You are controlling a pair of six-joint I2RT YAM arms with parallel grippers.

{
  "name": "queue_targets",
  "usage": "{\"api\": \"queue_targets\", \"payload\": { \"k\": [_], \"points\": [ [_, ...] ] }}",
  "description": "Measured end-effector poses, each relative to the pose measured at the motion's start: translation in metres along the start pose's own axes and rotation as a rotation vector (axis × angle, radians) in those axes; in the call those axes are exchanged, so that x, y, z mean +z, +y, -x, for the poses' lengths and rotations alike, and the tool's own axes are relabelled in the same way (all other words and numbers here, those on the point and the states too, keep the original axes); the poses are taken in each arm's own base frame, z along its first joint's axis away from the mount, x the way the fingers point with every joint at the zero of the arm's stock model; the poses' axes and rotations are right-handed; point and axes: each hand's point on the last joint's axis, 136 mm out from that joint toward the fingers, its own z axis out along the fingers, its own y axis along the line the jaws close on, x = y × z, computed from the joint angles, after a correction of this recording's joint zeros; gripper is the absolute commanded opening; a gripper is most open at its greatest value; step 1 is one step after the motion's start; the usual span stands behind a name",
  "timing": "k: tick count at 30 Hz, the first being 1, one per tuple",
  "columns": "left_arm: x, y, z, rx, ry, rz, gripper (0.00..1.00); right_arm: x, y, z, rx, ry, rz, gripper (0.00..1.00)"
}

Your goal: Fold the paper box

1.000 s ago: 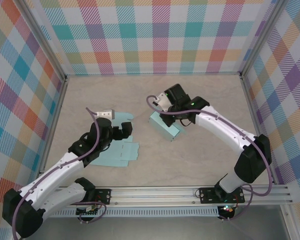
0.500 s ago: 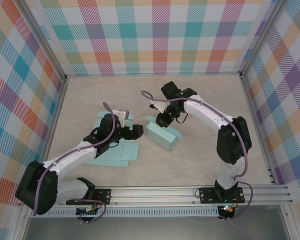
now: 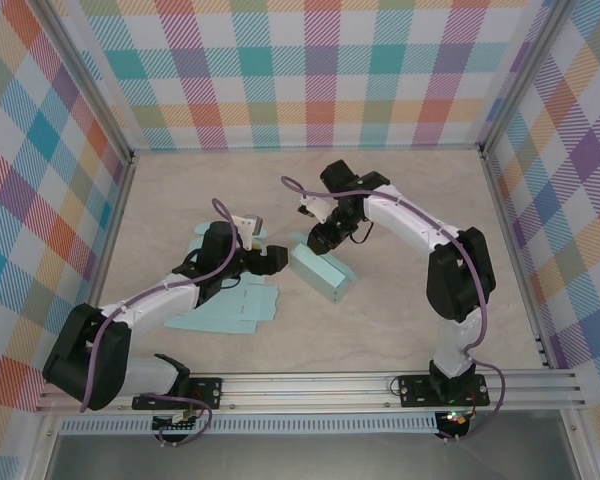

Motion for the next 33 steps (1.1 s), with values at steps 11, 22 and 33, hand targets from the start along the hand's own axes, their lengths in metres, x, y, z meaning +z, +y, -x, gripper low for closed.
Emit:
{"api": "queue_targets", "payload": {
  "k": [11,22,33],
  "points": [
    [0.016,0.000,0.046,0.153,0.010,-0.094,0.82,-0.017,0.003,0.006,0.037,-0.043,-0.026,0.66],
    [0.019,-0.028,0.060,0.484,0.161,-0.276,0.61,-0.093,0.020,-0.037,0.231,-0.275,-0.190,0.64],
    [0.024,-0.027,0.037,0.641,0.336,-0.380,0.59,-0.092,0.022,-0.101,0.497,-0.329,-0.240,0.52]
  ]
}}
